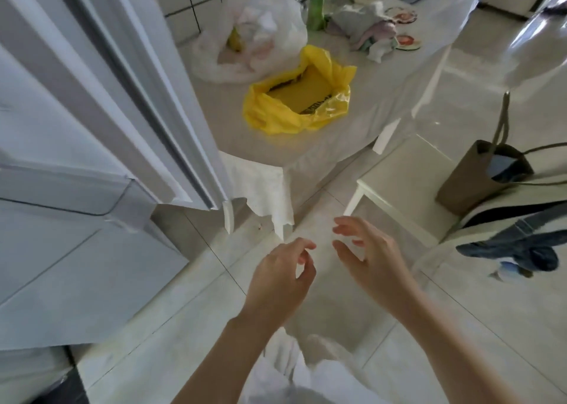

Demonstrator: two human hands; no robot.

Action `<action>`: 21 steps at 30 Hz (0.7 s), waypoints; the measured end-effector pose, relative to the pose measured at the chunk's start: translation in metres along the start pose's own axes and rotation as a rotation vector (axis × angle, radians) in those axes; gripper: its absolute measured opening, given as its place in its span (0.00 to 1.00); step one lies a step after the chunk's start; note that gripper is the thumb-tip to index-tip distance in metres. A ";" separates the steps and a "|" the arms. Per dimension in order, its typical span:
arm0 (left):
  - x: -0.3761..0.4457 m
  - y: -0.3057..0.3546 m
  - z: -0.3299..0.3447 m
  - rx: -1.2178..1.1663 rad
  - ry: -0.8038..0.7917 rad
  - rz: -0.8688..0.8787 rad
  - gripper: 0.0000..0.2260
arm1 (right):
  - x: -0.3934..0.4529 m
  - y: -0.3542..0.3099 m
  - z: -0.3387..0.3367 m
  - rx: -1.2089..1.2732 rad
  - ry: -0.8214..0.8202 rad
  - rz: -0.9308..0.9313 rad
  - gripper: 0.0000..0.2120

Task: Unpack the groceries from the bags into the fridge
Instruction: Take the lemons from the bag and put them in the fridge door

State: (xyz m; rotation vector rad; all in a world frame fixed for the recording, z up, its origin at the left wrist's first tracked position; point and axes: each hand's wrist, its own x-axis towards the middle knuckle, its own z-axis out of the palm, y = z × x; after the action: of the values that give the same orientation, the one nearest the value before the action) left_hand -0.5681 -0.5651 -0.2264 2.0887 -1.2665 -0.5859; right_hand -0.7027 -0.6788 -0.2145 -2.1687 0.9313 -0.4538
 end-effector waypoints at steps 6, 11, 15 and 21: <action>0.066 0.017 0.029 0.011 -0.031 -0.018 0.08 | 0.038 0.059 -0.025 0.035 -0.001 0.082 0.16; 0.133 0.019 0.042 -0.018 -0.012 -0.088 0.08 | 0.101 0.098 -0.043 0.059 -0.043 0.109 0.14; 0.199 0.019 0.046 -0.051 0.020 -0.144 0.07 | 0.178 0.119 -0.060 0.018 -0.061 0.084 0.13; 0.297 0.024 0.038 -0.134 0.114 -0.207 0.06 | 0.288 0.127 -0.098 -0.048 -0.152 0.006 0.14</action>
State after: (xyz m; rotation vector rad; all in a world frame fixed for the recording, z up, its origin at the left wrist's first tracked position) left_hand -0.4758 -0.8502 -0.2525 2.1223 -0.9291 -0.6144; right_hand -0.6233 -0.9984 -0.2313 -2.2088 0.8719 -0.2616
